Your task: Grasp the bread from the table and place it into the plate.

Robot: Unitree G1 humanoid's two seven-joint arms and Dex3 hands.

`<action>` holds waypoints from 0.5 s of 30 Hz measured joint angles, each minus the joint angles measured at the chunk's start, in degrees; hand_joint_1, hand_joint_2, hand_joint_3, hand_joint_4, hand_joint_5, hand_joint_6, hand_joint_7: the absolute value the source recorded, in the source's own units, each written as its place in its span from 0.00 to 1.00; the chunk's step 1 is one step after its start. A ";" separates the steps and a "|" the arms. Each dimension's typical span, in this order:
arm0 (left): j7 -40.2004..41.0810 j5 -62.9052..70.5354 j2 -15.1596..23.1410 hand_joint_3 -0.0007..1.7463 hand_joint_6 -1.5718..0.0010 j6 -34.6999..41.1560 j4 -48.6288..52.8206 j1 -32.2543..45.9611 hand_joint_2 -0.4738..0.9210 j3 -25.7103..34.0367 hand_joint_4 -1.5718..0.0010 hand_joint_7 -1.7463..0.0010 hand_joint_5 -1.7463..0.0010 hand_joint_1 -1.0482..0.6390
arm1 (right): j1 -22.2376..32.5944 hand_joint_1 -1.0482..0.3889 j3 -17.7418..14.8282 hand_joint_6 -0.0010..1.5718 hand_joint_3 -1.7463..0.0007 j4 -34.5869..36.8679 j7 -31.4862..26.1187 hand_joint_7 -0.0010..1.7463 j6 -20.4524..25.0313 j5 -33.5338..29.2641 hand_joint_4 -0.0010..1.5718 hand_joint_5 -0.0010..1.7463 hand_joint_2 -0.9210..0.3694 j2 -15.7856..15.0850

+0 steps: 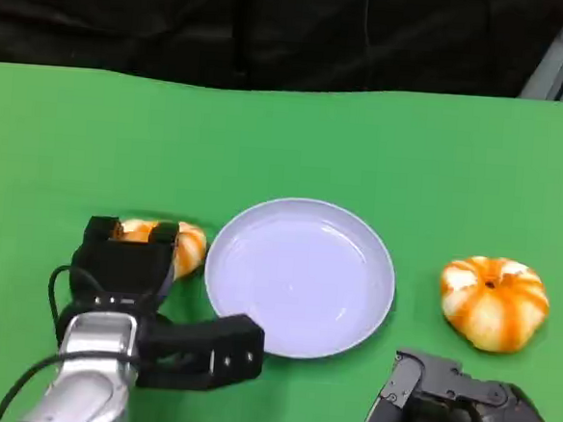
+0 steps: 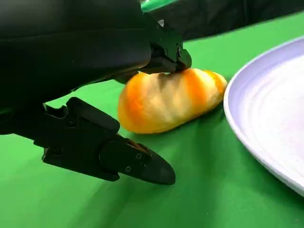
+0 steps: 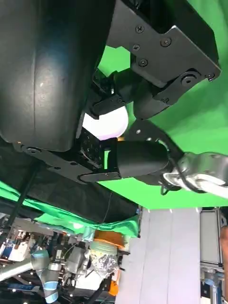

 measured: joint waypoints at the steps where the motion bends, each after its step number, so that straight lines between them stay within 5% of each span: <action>1: -0.36 -0.68 -0.14 0.00 0.80 -0.12 0.76 -0.61 0.99 0.10 0.89 1.00 0.72 0.33 | 0.20 0.78 0.00 0.48 0.10 -0.10 -0.01 0.84 0.00 0.00 0.55 0.96 0.52 0.00; 8: 1.63 -3.87 -0.47 0.00 0.78 -2.90 4.84 -2.21 0.98 0.59 0.85 0.99 0.75 0.36 | 1.21 0.77 0.01 0.48 0.11 -0.42 -0.26 0.83 0.00 -0.64 0.55 0.96 0.51 -0.21; 11: 3.39 -4.65 -0.40 0.00 0.45 -4.97 6.71 -2.77 0.97 0.71 0.54 0.95 0.65 0.41 | 1.40 0.77 0.02 0.48 0.11 -0.48 -0.25 0.83 0.00 -0.54 0.55 0.96 0.51 -0.24; 13: 5.88 -6.12 0.25 0.00 0.26 -8.32 7.47 -2.79 0.95 1.51 0.46 0.96 0.20 0.41 | 1.54 0.77 0.10 0.48 0.11 -0.57 -0.25 0.83 0.00 -0.54 0.56 0.96 0.51 -0.24; 15: 8.77 -6.62 1.43 0.00 0.21 -11.48 8.08 -2.90 0.94 2.14 0.43 0.97 0.04 0.41 | 1.59 0.77 0.22 0.48 0.12 -0.61 -0.26 0.83 0.00 -0.67 0.56 0.96 0.51 -0.25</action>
